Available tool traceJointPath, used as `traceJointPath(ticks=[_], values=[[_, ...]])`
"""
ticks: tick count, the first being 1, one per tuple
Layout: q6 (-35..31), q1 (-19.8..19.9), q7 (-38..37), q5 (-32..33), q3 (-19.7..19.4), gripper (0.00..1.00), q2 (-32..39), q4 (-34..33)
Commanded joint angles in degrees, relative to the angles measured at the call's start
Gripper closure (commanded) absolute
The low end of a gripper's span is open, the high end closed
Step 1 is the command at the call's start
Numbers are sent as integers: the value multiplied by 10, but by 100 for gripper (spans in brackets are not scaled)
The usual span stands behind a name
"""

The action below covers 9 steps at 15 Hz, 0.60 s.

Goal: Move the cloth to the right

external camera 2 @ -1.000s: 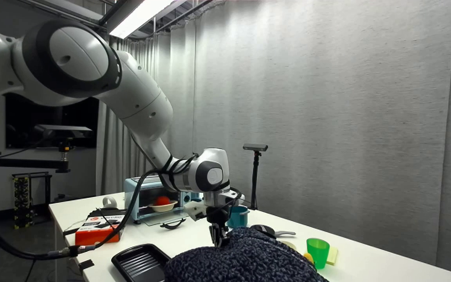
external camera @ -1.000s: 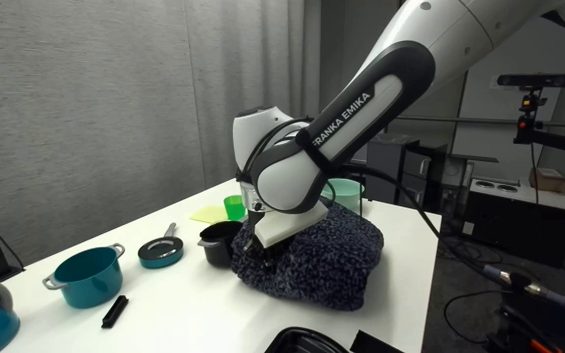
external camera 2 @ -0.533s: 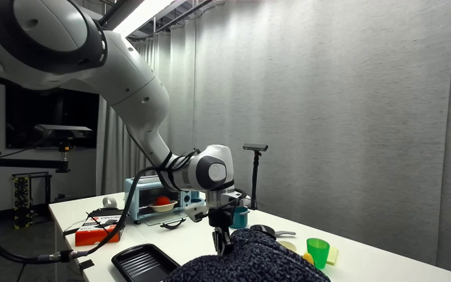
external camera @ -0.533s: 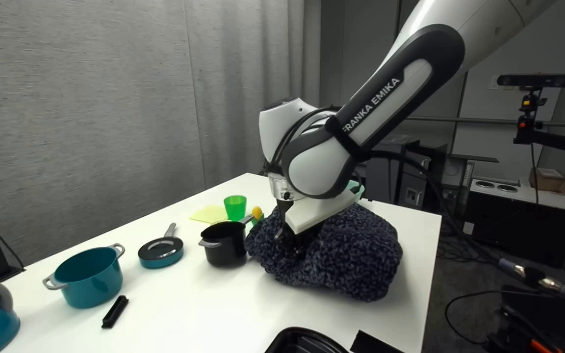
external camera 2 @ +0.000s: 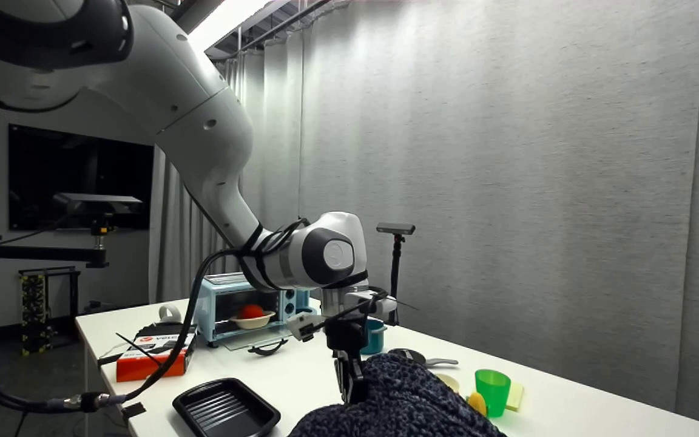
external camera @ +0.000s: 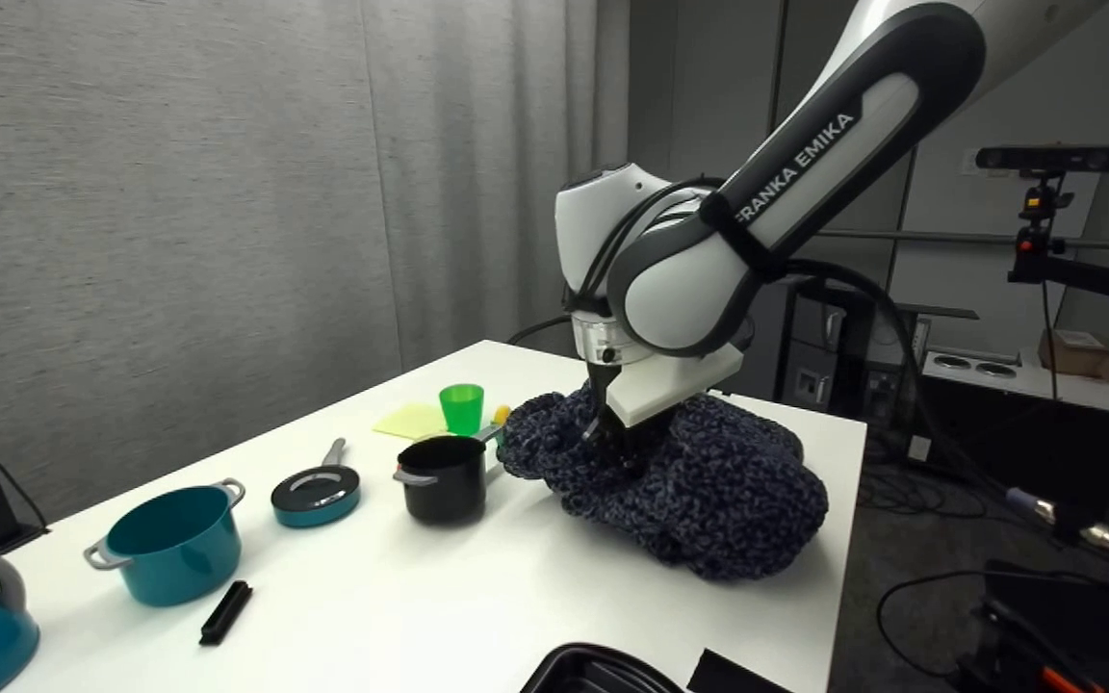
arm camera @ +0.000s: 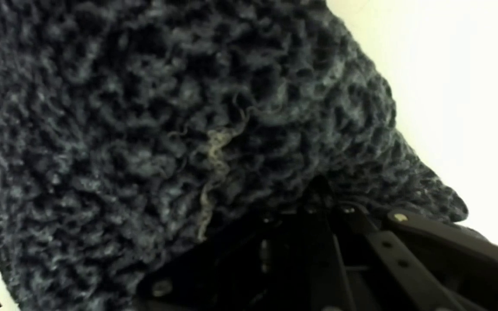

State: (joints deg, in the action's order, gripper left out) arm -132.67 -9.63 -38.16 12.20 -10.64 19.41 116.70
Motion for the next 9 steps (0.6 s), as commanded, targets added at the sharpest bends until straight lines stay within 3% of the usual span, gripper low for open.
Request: traceJointPath(ticks=[1,9], values=[[-6,16,-11,12,10,100,-15,12],[-29,12,-7,14,32,100,-10,-18]])
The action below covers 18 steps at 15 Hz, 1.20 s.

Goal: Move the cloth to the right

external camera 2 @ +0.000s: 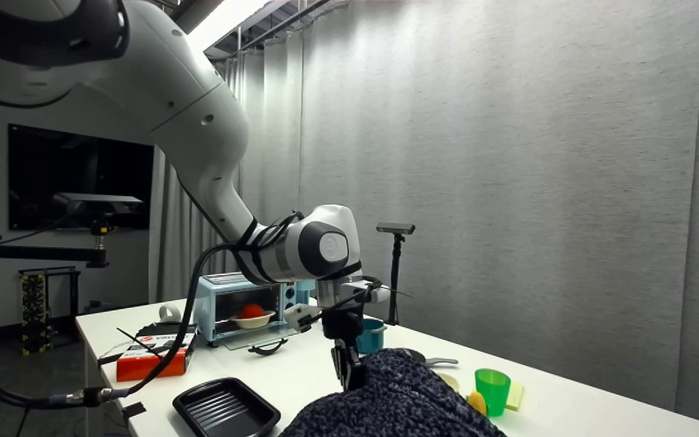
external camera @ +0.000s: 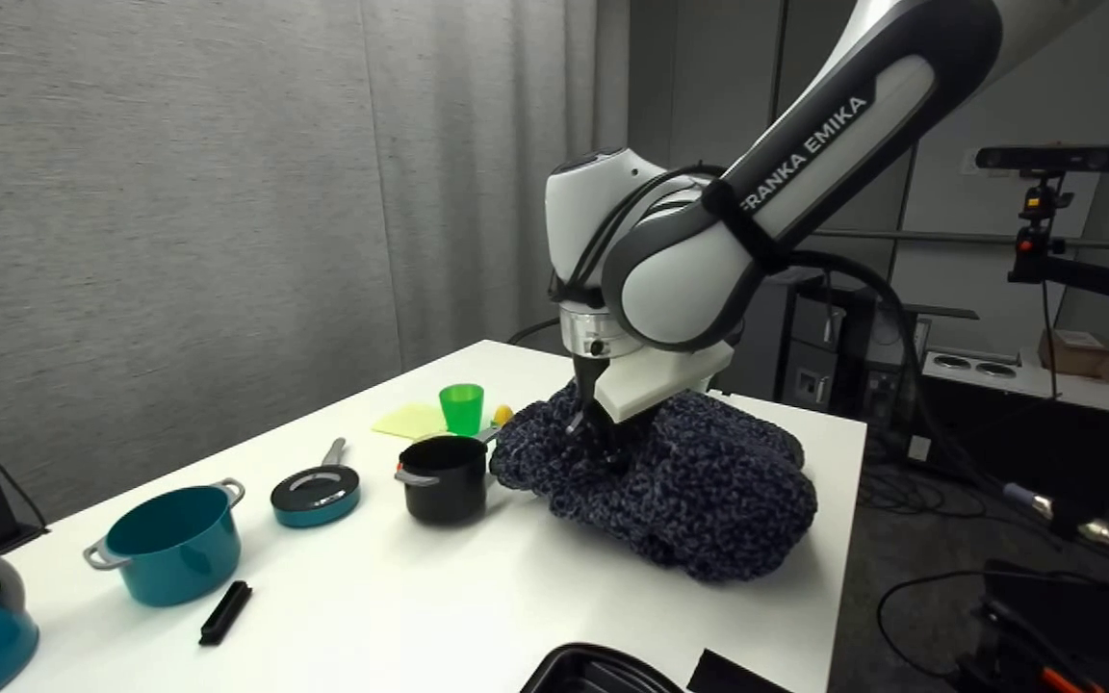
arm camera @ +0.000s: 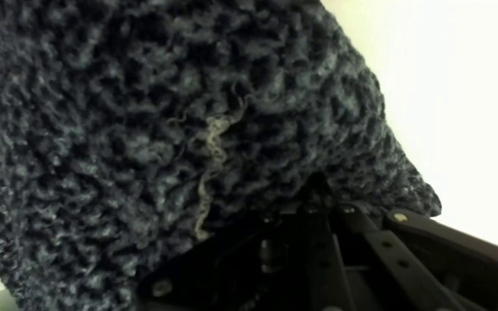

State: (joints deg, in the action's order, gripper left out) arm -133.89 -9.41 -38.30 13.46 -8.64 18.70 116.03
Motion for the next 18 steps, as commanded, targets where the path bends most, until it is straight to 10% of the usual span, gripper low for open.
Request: traceJointPath(ticks=[1,12,13,14,18], values=[[-29,10,-2,-9,19,100,-2,-21],[-162,-3,60,-121,112,100,22,-130],[-155,-3,75,-127,117,74,23,-140],[-151,-13,45,-108,99,97,7,-110],[-151,-14,59,-117,105,74,13,-126]])
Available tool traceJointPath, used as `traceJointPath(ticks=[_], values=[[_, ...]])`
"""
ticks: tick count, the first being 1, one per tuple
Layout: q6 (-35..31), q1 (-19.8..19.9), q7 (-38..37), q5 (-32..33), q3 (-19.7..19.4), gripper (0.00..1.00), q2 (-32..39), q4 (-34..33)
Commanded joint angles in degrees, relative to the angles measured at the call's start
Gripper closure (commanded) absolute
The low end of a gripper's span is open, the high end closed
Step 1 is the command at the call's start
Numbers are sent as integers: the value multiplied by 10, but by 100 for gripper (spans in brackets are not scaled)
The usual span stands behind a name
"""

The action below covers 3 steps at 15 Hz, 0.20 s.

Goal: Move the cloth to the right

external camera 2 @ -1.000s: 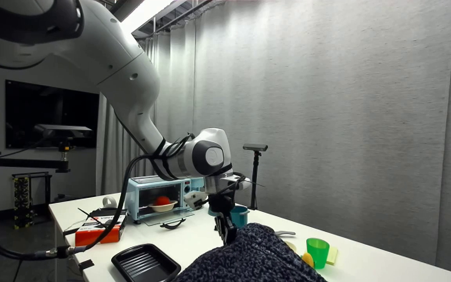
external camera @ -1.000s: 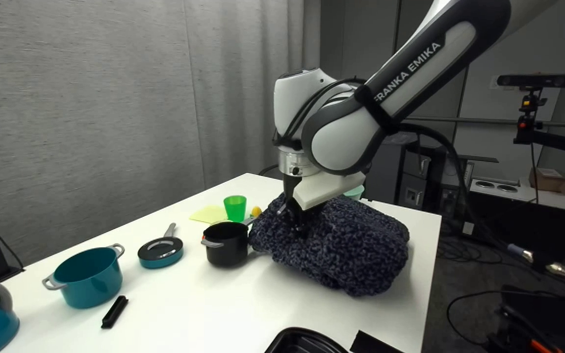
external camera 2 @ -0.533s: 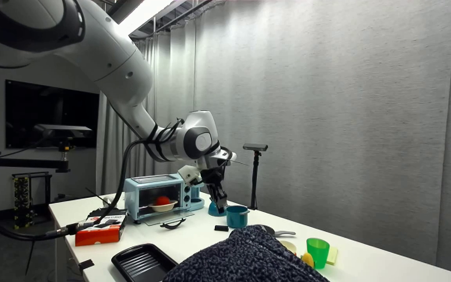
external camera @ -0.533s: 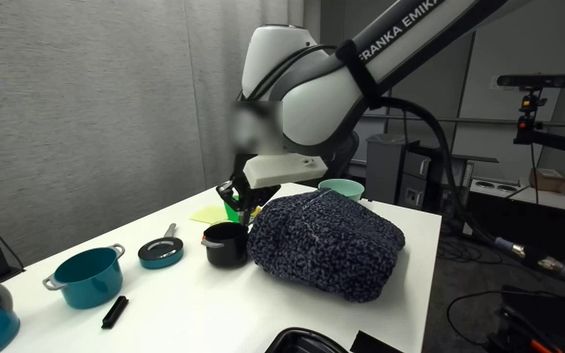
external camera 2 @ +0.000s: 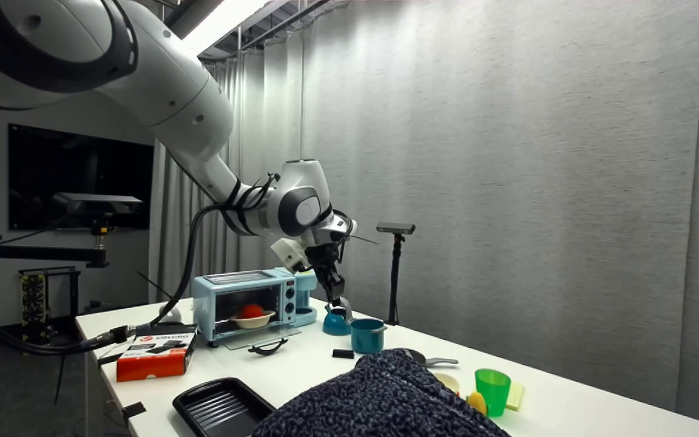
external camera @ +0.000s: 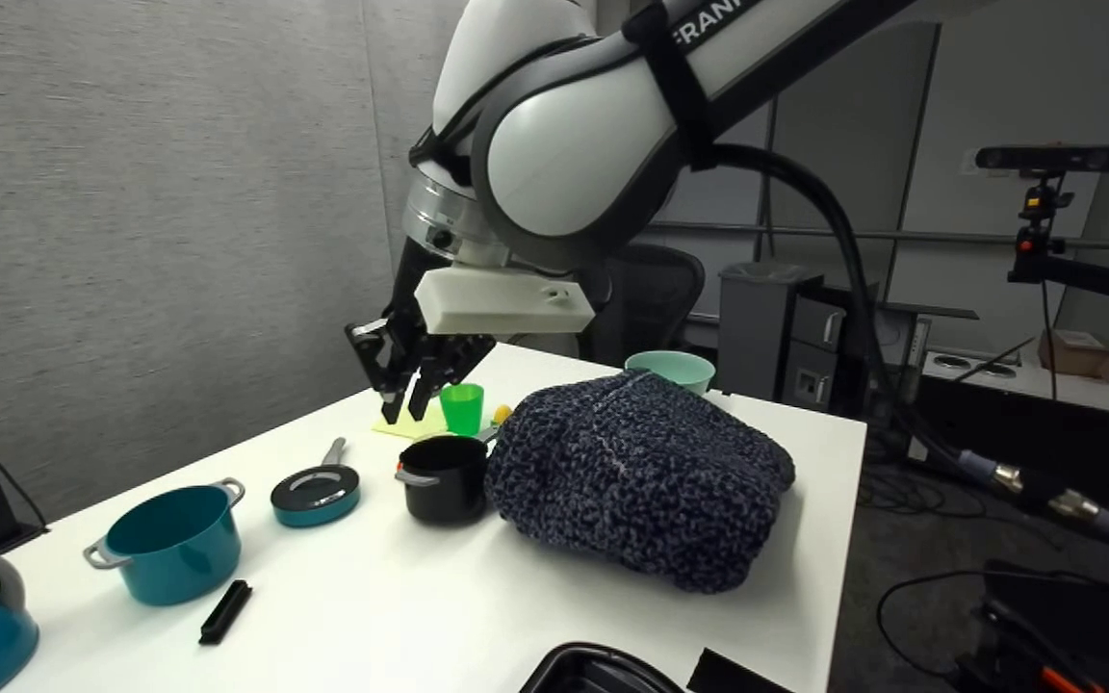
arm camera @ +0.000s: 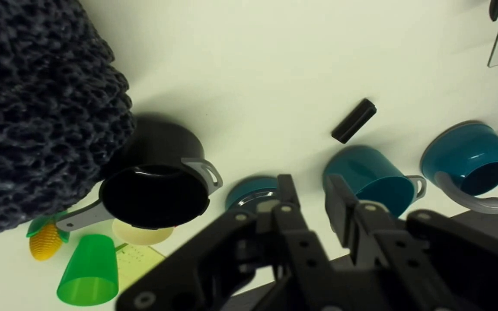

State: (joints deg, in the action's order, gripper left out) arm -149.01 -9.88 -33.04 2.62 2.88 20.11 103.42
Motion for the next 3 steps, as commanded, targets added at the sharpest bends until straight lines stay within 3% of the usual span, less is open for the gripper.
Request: traceJointPath(ticks=[1,3], values=[[1,-9,7,-8,-11,74,1,-1],[1,-9,7,-9,-11,74,2,-2]])
